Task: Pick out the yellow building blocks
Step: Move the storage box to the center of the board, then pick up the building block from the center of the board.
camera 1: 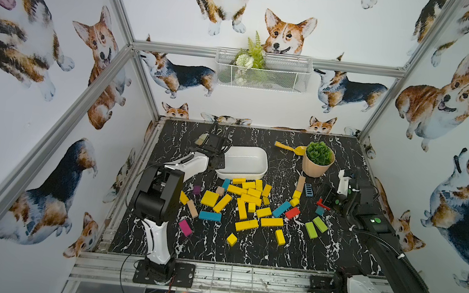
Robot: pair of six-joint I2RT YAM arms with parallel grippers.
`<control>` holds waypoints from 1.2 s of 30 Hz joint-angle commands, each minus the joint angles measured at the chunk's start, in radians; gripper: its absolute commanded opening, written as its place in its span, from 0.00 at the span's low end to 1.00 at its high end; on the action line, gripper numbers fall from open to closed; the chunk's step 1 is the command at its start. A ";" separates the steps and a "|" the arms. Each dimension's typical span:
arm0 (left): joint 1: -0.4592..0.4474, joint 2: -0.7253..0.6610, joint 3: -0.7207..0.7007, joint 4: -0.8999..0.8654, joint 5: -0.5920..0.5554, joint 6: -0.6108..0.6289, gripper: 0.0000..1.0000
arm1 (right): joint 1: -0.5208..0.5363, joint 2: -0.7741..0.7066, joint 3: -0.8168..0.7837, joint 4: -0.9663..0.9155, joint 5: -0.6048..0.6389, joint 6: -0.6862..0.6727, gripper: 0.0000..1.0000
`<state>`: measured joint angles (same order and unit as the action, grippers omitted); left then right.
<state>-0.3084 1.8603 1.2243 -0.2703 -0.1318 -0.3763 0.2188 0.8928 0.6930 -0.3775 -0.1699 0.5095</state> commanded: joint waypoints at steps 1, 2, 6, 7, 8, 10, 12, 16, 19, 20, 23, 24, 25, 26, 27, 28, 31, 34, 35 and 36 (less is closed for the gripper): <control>-0.003 -0.019 0.010 -0.052 0.015 0.034 0.24 | 0.076 0.044 0.053 -0.045 0.004 -0.059 0.96; -0.003 -0.030 0.017 -0.051 0.003 0.042 0.27 | 0.125 0.069 0.076 -0.058 0.030 -0.087 0.96; 0.000 -0.109 0.044 -0.038 -0.053 0.071 0.44 | 0.297 0.173 0.162 -0.101 0.107 -0.199 0.95; 0.000 -0.137 0.047 -0.032 -0.061 0.074 0.47 | 0.344 0.207 0.187 -0.114 0.113 -0.232 0.94; 0.000 -0.164 0.048 -0.026 -0.064 0.072 0.48 | 0.380 0.238 0.209 -0.128 0.117 -0.263 0.92; 0.002 -0.241 0.035 -0.005 -0.070 0.050 0.49 | 0.475 0.332 0.277 -0.179 0.141 -0.335 0.87; 0.002 -0.316 0.005 0.012 -0.084 0.014 0.49 | 0.569 0.409 0.337 -0.224 0.164 -0.380 0.85; 0.002 -0.466 -0.096 0.037 -0.063 -0.060 0.49 | 0.725 0.530 0.402 -0.244 0.148 -0.437 0.84; 0.002 -0.584 -0.195 0.025 -0.045 -0.104 0.49 | 0.806 0.586 0.404 -0.231 0.122 -0.519 0.82; 0.002 -0.611 -0.217 0.021 -0.043 -0.113 0.49 | 0.822 0.602 0.403 -0.231 0.111 -0.556 0.81; 0.002 -0.728 -0.314 0.005 -0.037 -0.149 0.50 | 0.851 0.658 0.411 -0.251 0.086 -0.679 0.79; 0.002 -0.762 -0.340 0.000 -0.040 -0.163 0.50 | 0.856 0.683 0.417 -0.261 0.068 -0.728 0.79; 0.003 -0.793 -0.361 -0.003 -0.044 -0.175 0.50 | 0.860 0.704 0.421 -0.266 0.056 -0.776 0.79; 0.003 -0.825 -0.411 -0.008 -0.050 -0.190 0.50 | 0.865 0.723 0.426 -0.266 0.051 -0.819 0.78; 0.003 -0.856 -0.435 -0.019 -0.064 -0.210 0.51 | 0.869 0.744 0.432 -0.264 0.053 -0.861 0.78; 0.003 -0.881 -0.455 -0.029 -0.075 -0.225 0.51 | 0.872 0.762 0.440 -0.263 0.053 -0.897 0.77; 0.005 -0.961 -0.510 -0.074 -0.104 -0.281 0.51 | 0.872 0.816 0.484 -0.293 0.073 -0.987 0.75; 0.005 -1.036 -0.556 -0.110 -0.092 -0.322 0.51 | 0.871 0.872 0.518 -0.335 0.139 -1.071 0.70; 0.005 -1.050 -0.562 -0.117 -0.091 -0.327 0.51 | 0.870 0.887 0.527 -0.341 0.152 -1.087 0.68; 0.005 -1.074 -0.575 -0.130 -0.095 -0.336 0.51 | 0.870 0.903 0.534 -0.343 0.160 -1.101 0.67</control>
<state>-0.3046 0.8314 0.6743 -0.3515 -0.2077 -0.6422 1.0885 1.7565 1.2011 -0.6579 -0.0631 -0.4458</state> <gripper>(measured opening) 0.514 0.690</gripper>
